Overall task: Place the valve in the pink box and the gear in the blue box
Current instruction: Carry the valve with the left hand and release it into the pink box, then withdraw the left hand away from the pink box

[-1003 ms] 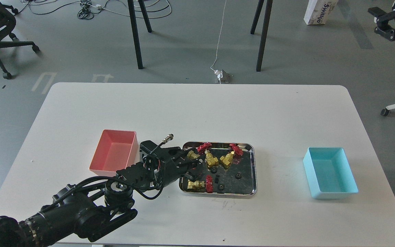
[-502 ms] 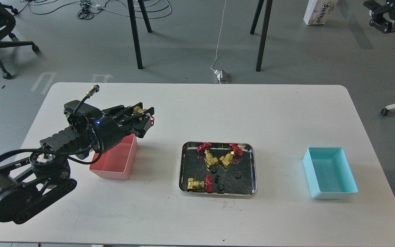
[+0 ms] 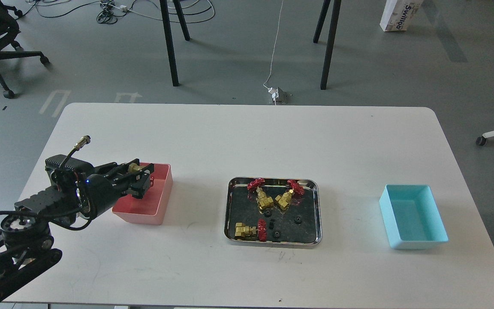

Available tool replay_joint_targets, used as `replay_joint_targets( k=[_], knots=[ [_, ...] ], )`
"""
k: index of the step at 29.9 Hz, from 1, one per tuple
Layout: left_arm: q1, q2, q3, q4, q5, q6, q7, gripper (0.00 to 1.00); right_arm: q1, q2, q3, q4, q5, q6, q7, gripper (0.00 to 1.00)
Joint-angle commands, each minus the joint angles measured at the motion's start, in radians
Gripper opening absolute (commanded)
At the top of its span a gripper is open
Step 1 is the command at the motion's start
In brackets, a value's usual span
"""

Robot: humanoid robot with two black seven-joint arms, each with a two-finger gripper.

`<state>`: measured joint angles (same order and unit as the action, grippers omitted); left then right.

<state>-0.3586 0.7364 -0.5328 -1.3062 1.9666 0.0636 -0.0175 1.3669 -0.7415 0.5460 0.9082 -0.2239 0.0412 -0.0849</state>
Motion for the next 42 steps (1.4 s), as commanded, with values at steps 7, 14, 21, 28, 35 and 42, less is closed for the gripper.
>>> replay_joint_targets(
  k=[7, 14, 21, 28, 35, 42],
  knots=[
    [0.047, -0.043, -0.015, 0.087, 0.040, 0.053, -0.018, 0.33, -0.006, 0.001, 0.000, 0.000, 0.000, 0.000, 0.001, 0.99],
    [0.046, -0.068, -0.059, 0.084, 0.032, 0.096, -0.018, 0.82, -0.009, 0.005, -0.023, 0.001, -0.011, 0.002, 0.001, 0.99],
    [0.035, -0.075, -0.153, 0.074, -0.097, 0.122, -0.019, 0.95, -0.008, 0.033, -0.080, 0.020, -0.012, 0.019, 0.002, 0.99],
    [-0.086, -0.065, -0.335, 0.062, -0.363, 0.070, -0.082, 0.95, -0.002, 0.044, -0.260, 0.138, -0.141, 0.080, 0.010, 0.99],
    [-0.399, 0.008, -0.357, 0.132, -0.883, -0.057, -0.072, 0.95, -0.002, 0.074, -0.541, 0.351, -0.478, 0.138, 0.075, 0.99],
    [-0.657, 0.001, -0.352, 0.295, -0.977, -0.111, -0.039, 0.95, 0.006, 0.103, -0.849, 0.428, -0.799, 0.226, 0.169, 0.99]
  ],
)
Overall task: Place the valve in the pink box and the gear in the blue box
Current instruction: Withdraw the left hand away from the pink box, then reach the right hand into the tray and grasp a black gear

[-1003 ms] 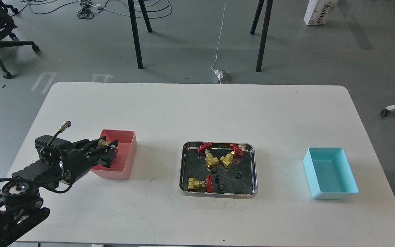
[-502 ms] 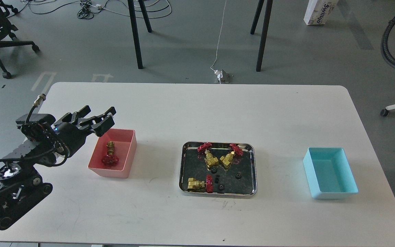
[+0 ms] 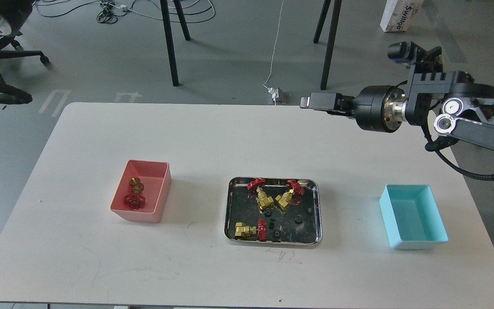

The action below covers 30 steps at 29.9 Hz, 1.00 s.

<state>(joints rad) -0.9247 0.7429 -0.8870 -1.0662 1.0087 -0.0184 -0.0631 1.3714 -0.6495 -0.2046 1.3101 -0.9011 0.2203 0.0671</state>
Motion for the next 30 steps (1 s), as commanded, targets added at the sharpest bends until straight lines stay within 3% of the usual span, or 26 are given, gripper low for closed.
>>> replay_joint_targets(
  k=[1, 7, 13, 21, 30],
  knots=[
    [-0.107, -0.007, 0.002, 0.064, -0.021, -0.038, 0.006, 0.95, 0.003, 0.014, -0.117, 0.032, -0.151, 0.066, 0.017, 0.99],
    [-0.154, -0.008, 0.002, 0.072, -0.022, -0.048, 0.006, 0.95, 0.034, 0.115, -0.249, 0.032, -0.257, 0.137, 0.019, 0.99],
    [-0.181, -0.013, 0.002, 0.118, -0.021, -0.049, 0.005, 0.95, 0.095, 0.298, -0.410, -0.040, -0.265, 0.160, 0.025, 0.99],
    [-0.258, -0.030, 0.002, 0.152, -0.021, -0.048, 0.005, 0.95, 0.037, 0.468, -0.453, -0.218, -0.269, 0.188, 0.046, 0.98],
    [-0.272, -0.027, 0.002, 0.157, -0.021, -0.048, 0.005, 0.95, 0.014, 0.585, -0.458, -0.284, -0.271, 0.166, 0.079, 0.89]
  ],
)
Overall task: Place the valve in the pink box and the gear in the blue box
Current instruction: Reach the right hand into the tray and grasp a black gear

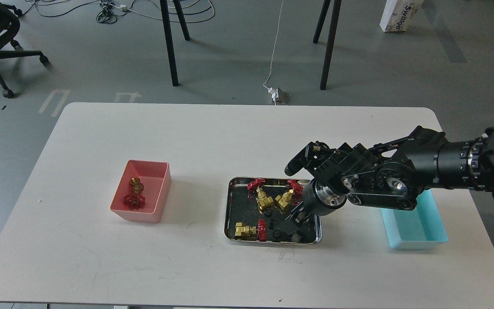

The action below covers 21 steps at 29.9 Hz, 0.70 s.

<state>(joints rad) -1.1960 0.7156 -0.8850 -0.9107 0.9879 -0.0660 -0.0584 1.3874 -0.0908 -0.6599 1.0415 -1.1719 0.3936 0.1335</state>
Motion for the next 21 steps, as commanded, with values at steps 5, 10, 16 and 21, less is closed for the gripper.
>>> replay_joint_targets(
  k=[5, 10, 16, 21],
  knots=[
    [-0.005, 0.001, 0.000, 0.001, -0.002, 0.000, 0.000, 0.95, -0.025, 0.060, -0.004, -0.058, -0.044, -0.009, 0.018, 0.81],
    [-0.008, 0.005, 0.000, 0.001, -0.002, -0.002, 0.000, 0.95, -0.025, 0.086, -0.044, -0.066, -0.048, -0.009, 0.023, 0.76],
    [-0.014, 0.005, -0.002, 0.003, -0.002, 0.000, 0.000, 0.95, -0.021, 0.086, -0.052, -0.067, -0.046, -0.005, 0.021, 0.75],
    [-0.020, 0.007, 0.000, 0.003, -0.002, 0.000, 0.000, 0.95, -0.024, 0.080, -0.053, -0.081, -0.046, -0.005, 0.018, 0.75]
  ],
)
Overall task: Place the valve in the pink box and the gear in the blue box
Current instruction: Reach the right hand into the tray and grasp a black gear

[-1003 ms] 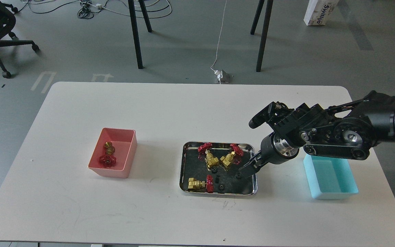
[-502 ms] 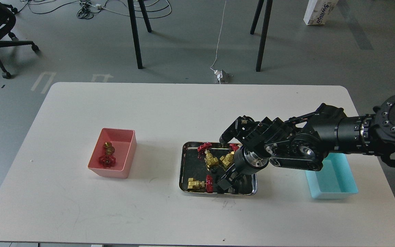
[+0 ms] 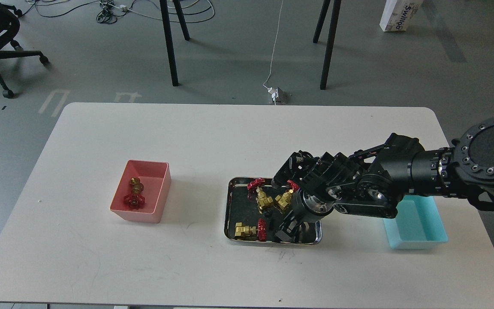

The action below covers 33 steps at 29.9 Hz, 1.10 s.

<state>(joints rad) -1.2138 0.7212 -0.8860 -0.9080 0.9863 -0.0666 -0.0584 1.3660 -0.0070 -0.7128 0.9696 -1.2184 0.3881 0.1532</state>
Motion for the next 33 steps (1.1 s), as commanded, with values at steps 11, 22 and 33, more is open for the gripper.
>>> replay_joint_targets(
  k=[11, 22, 33],
  knots=[
    [-0.004, 0.006, -0.001, 0.000, 0.000, 0.001, 0.000, 0.95, -0.022, -0.018, -0.024, -0.031, 0.000, 0.005, -0.001, 0.69],
    [-0.004, 0.009, -0.001, 0.000, 0.000, -0.001, 0.000, 0.95, -0.041, -0.010, -0.019, -0.058, 0.002, 0.003, -0.007, 0.45],
    [-0.004, 0.017, -0.001, 0.000, -0.002, -0.002, 0.000, 0.95, -0.034, -0.004, -0.014, -0.057, 0.010, 0.005, -0.020, 0.18]
  ],
)
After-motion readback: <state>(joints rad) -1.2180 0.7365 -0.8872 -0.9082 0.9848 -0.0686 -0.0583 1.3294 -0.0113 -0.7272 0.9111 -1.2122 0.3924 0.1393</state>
